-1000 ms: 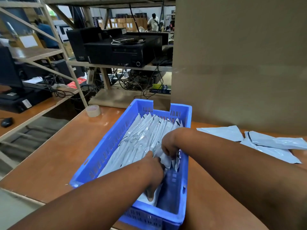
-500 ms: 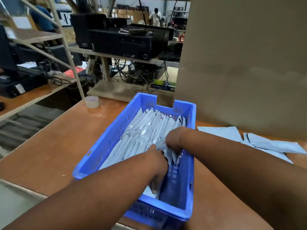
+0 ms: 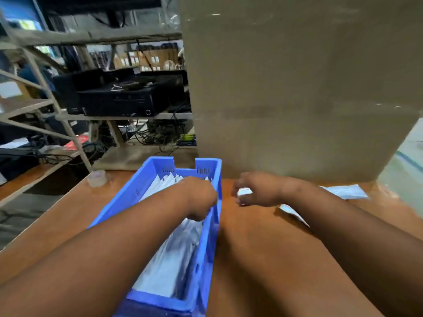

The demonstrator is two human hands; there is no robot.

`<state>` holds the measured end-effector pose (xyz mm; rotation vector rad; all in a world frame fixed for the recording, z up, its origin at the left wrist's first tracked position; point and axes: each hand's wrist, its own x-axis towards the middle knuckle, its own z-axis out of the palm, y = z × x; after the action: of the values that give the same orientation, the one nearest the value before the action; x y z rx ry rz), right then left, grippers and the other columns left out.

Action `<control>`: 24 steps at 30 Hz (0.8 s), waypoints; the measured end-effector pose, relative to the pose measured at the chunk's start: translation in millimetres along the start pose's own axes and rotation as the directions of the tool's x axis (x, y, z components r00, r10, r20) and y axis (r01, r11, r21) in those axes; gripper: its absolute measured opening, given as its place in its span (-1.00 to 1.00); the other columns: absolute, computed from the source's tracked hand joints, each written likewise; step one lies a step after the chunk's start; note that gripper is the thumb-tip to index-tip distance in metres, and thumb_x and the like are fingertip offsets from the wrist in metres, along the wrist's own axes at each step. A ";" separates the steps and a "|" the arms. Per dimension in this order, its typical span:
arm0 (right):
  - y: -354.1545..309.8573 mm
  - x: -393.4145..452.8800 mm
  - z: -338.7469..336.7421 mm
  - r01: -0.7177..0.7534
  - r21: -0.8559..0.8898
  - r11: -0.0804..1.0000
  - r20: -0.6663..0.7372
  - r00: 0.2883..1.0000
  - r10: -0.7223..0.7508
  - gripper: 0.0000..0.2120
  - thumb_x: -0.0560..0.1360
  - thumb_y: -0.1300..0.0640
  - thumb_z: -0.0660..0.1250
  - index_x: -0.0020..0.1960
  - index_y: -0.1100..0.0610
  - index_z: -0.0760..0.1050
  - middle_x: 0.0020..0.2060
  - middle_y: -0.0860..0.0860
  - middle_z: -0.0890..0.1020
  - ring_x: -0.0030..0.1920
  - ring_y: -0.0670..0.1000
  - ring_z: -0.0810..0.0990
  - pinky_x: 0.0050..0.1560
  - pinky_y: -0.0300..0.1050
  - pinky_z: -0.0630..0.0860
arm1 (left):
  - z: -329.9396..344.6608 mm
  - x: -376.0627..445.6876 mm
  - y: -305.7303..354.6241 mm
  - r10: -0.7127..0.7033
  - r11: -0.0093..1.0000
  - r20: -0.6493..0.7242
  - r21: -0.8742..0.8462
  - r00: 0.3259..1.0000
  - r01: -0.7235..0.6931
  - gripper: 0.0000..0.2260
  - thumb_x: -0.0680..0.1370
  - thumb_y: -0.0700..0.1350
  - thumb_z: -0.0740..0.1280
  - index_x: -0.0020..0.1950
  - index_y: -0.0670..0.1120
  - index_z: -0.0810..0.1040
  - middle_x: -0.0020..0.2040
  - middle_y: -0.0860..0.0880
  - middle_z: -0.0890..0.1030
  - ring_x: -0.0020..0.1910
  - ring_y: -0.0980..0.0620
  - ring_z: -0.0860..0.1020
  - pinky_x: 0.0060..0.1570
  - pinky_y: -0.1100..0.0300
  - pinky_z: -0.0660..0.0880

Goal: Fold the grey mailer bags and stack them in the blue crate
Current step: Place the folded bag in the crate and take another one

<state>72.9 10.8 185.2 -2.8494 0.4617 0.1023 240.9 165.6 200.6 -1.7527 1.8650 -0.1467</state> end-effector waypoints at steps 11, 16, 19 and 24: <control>155.1 -166.0 35.0 -0.306 0.080 0.949 0.083 0.950 0.300 -0.65 0.58 -0.25 0.36 0.33 -0.21 0.56 0.21 -0.18 0.58 0.24 -0.05 0.56 0.27 0.01 0.51 | -85.3 128.3 151.5 0.182 0.973 0.049 -0.155 0.982 -0.173 -0.64 0.55 0.12 0.38 0.33 0.09 0.59 0.23 -0.04 0.63 0.21 -0.12 0.59 0.12 -0.04 0.59; 219.3 -210.9 85.2 -0.469 0.035 0.882 0.091 0.881 0.465 -0.47 0.53 -0.30 0.37 0.45 -0.16 0.48 0.31 -0.04 0.54 0.24 0.08 0.59 0.20 0.06 0.56 | -81.7 195.2 222.4 0.181 0.964 0.047 -0.206 0.982 -0.168 -0.57 0.57 0.13 0.36 0.43 0.09 0.50 0.31 -0.04 0.57 0.28 -0.13 0.56 0.15 -0.02 0.52; 243.8 -215.7 119.2 -0.527 0.047 0.849 0.029 0.850 0.526 -0.40 0.47 -0.33 0.38 0.43 -0.11 0.43 0.27 0.01 0.48 0.24 0.15 0.57 0.17 0.09 0.57 | -76.9 218.7 249.9 0.119 0.953 0.045 -0.286 0.992 -0.102 -0.50 0.57 0.15 0.35 0.50 0.08 0.41 0.41 -0.06 0.51 0.36 -0.14 0.51 0.27 -0.05 0.50; 249.0 -191.1 157.2 -0.494 0.110 0.862 -0.159 0.848 0.506 -0.20 0.36 -0.48 0.38 0.43 -0.07 0.31 0.27 0.06 0.45 0.23 0.18 0.50 0.16 0.15 0.52 | -68.5 227.8 275.3 0.038 0.970 0.011 -0.239 0.999 -0.034 -0.69 0.60 0.15 0.32 0.28 0.06 0.52 0.22 -0.06 0.56 0.15 -0.08 0.54 0.04 0.02 0.46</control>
<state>-192.1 -119.5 -4.5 -2.6102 1.2203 -0.0819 -29.4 -33.0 59.5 -1.8696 1.9691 0.1102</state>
